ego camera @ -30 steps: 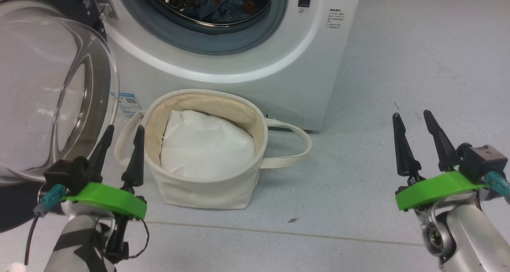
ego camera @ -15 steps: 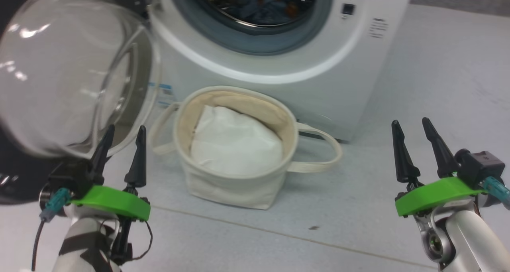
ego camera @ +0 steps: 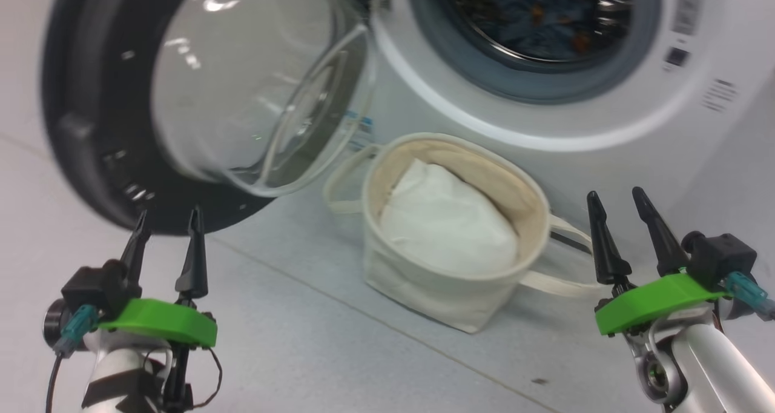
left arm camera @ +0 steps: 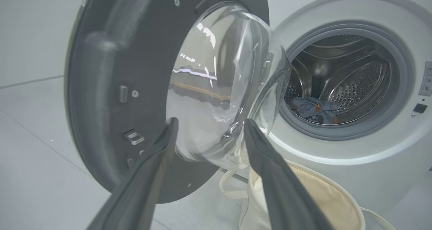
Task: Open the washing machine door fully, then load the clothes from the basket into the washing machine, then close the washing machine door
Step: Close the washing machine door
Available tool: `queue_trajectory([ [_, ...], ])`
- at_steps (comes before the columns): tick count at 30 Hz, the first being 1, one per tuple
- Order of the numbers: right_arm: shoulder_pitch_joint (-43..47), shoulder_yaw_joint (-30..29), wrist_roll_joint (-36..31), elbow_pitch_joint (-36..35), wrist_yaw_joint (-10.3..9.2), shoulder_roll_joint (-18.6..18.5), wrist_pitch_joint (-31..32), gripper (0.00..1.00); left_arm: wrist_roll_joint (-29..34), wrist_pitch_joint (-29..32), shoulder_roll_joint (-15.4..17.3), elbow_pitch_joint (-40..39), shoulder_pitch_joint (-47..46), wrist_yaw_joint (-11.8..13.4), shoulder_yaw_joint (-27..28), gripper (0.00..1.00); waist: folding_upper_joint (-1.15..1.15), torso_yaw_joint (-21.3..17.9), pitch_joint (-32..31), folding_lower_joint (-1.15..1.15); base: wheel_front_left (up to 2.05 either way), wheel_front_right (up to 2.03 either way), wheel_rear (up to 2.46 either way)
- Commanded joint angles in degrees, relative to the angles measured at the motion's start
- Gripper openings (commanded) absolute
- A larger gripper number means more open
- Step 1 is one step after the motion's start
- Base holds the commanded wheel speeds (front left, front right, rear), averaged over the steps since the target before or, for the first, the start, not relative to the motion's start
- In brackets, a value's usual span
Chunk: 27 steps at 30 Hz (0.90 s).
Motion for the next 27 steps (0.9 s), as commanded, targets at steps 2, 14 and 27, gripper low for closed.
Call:
queue_trajectory([
  [2,-0.9,1.5,0.3,-1.3,0.01,-1.2,-0.3,1.0,0.4,-0.3,0.5,-2.6,-0.3,-0.1,3.0,1.0,0.0,4.7,-0.1,0.0,0.0,0.0,0.0],
  [14,-8.5,9.4,2.4,1.9,0.01,-1.9,-0.3,1.0,-0.4,-0.3,-0.5,-6.6,3.2,-0.1,10.2,1.0,0.0,6.5,2.4,0.0,0.0,0.0,0.0],
  [27,-10.9,11.9,3.9,3.5,0.01,-1.6,-0.3,1.0,0.4,-0.3,-1.1,-8.2,4.7,-0.3,11.5,1.0,0.0,6.6,2.1,0.0,0.0,0.0,0.0],
])
